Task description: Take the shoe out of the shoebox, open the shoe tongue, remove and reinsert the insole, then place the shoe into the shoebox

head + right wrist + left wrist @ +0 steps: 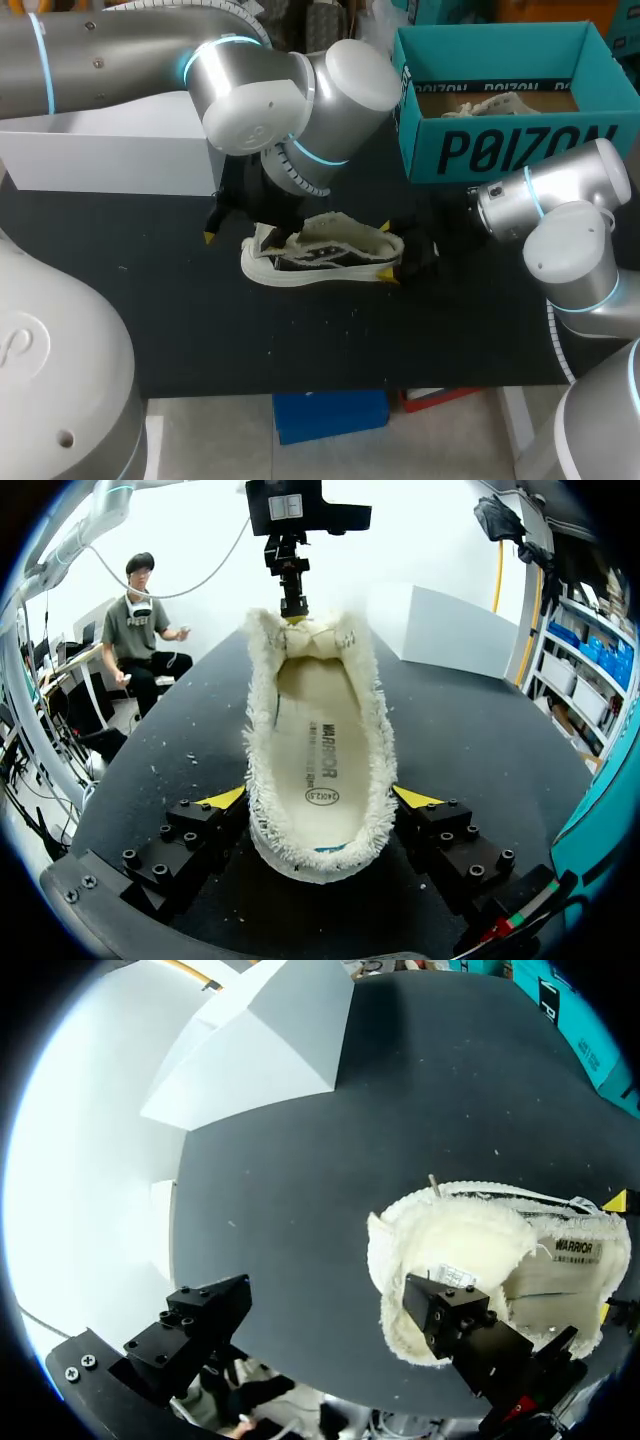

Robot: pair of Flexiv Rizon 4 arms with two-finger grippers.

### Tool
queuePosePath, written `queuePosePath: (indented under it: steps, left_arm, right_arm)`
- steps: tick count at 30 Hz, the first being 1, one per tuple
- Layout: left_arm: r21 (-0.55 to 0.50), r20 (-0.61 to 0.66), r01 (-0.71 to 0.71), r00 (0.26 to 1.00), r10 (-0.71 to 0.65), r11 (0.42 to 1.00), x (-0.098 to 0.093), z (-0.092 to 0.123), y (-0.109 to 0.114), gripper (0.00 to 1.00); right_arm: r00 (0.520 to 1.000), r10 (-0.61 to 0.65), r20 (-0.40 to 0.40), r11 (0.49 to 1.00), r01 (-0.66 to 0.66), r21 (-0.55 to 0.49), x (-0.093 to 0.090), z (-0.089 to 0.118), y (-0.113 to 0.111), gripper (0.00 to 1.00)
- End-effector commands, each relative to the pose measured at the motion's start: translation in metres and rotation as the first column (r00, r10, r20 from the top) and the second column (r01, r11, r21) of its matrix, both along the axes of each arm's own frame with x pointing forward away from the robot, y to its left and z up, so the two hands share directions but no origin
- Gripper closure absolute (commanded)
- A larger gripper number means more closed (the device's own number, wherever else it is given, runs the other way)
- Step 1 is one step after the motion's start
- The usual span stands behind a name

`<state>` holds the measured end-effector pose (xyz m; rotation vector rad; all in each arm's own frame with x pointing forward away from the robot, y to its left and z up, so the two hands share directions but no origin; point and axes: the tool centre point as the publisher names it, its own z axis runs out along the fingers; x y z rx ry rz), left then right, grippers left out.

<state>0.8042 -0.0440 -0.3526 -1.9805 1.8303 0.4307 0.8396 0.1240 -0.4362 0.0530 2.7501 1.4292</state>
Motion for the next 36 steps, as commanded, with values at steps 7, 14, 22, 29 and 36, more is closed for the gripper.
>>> queuePosePath:
  steps: [7, 14, 22, 29, 36]
  left_arm:
    - [-0.105, 0.100, 0.203, 0.976, -0.193, 0.973, -0.002, 0.031, -0.002, 0.11]
    - [-0.124, 0.223, 0.510, 0.850, -0.477, 0.851, -0.002, 0.069, -0.022, 0.58]
    - [-0.314, 0.328, 0.937, 0.256, -0.909, 0.151, 0.015, 0.083, -0.078, 1.00]
    - [-0.400, 0.253, 0.916, 0.068, -0.965, -0.041, 0.042, 0.066, -0.123, 1.00]
    - [-0.400, 0.253, 0.916, 0.068, -0.965, -0.041, 0.042, 0.066, -0.123, 1.00]
  right_arm:
    - [1.000, -0.002, -0.001, 1.000, 0.002, -0.001, 0.001, -0.004, -0.002, 1.00]
    - [1.000, -0.002, -0.001, 1.000, 0.002, -0.001, 0.001, -0.004, -0.002, 1.00]
    - [1.000, -0.002, -0.001, 1.000, 0.002, -0.001, 0.001, -0.004, -0.002, 1.00]
    - [1.000, -0.002, -0.001, 1.000, 0.002, -0.001, 0.001, -0.004, -0.002, 1.00]
    - [1.000, -0.002, -0.001, 1.000, 0.002, -0.001, 0.001, -0.004, -0.002, 1.00]
